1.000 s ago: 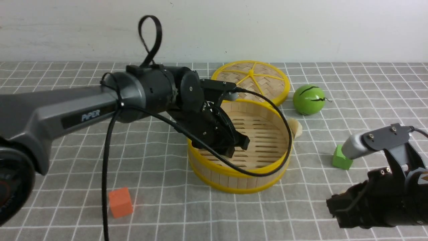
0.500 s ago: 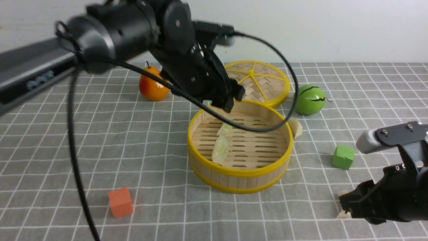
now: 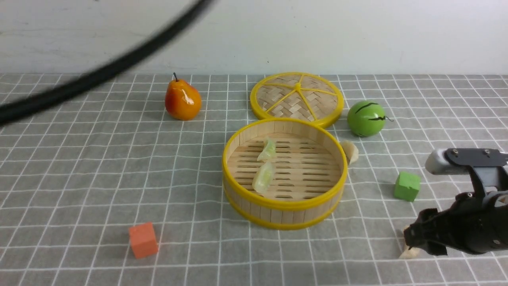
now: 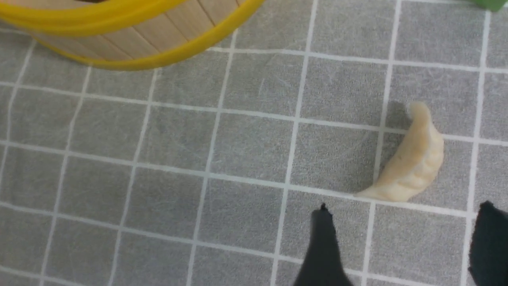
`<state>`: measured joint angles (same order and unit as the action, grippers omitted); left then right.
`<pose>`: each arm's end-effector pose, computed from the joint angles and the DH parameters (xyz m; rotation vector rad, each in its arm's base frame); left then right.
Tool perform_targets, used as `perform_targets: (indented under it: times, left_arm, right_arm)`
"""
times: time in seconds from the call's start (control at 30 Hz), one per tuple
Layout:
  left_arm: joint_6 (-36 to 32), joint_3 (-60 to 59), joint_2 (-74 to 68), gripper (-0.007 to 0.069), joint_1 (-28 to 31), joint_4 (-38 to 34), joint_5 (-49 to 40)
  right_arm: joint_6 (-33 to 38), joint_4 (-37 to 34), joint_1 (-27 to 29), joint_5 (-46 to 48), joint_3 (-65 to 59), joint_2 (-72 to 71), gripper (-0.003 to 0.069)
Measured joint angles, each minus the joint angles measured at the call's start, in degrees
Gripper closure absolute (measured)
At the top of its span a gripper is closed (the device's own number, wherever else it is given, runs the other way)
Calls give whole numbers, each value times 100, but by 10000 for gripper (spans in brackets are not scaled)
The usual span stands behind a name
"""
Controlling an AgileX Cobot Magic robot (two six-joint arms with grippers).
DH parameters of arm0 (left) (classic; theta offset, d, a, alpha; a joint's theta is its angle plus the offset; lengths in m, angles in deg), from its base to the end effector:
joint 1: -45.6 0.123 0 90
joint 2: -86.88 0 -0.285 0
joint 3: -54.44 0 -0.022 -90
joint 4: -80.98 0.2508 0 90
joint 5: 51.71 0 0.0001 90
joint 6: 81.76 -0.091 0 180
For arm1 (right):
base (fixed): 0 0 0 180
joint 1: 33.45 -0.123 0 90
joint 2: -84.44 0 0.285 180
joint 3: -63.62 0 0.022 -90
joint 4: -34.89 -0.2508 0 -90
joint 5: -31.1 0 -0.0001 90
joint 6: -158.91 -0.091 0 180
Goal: Put the dumplings into the steamer on the table with the grey tablecloth.
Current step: 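Reach for and grasp a dumpling lying on the table beside the steamer, then place the dumpling in the bamboo steamer basket with the right gripper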
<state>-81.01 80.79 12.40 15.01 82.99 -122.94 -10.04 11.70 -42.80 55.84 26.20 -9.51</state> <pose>0.1522 -0.0865 0.5367 0.5314 2.0274 -0.2909 0.2455 0.0557 0.2125 -0.0451 2.5714 0.3419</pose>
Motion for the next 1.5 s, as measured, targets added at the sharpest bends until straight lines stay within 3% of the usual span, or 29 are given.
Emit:
perform_targets:
  times: [0.23,0.4,0.53,0.63,0.73,1.07,1.33,1.5]
  left_arm:
    - [197,-2129,1975,638,0,512,422]
    - [284,-4008,2952,638,0,1348,506]
    - [1059,-5542,3706,638,0,2061,512]
    - [1825,-6437,4047,638,0,2385,655]
    - [2270,-6917,4230,638,0,2527,819]
    - [2614,-7630,5143,638,0,2665,1868]
    - [2614,-8264,6004,638,0,2905,2532]
    - [2614,-8657,6483,638,0,3246,2681]
  right_arm:
    - [-435,183,0,-182,620,1215,188]
    - [-459,239,0,-200,988,1851,192]
    - [-473,276,10,97,1195,2127,274]
    - [-448,276,10,471,1278,2139,415]
    - [-381,287,10,898,1438,2139,496]
    - [-346,91,-118,2598,3516,2139,493]
    - [-316,69,-901,1574,5223,2790,493]
    - [104,156,-1185,920,5809,3846,493]
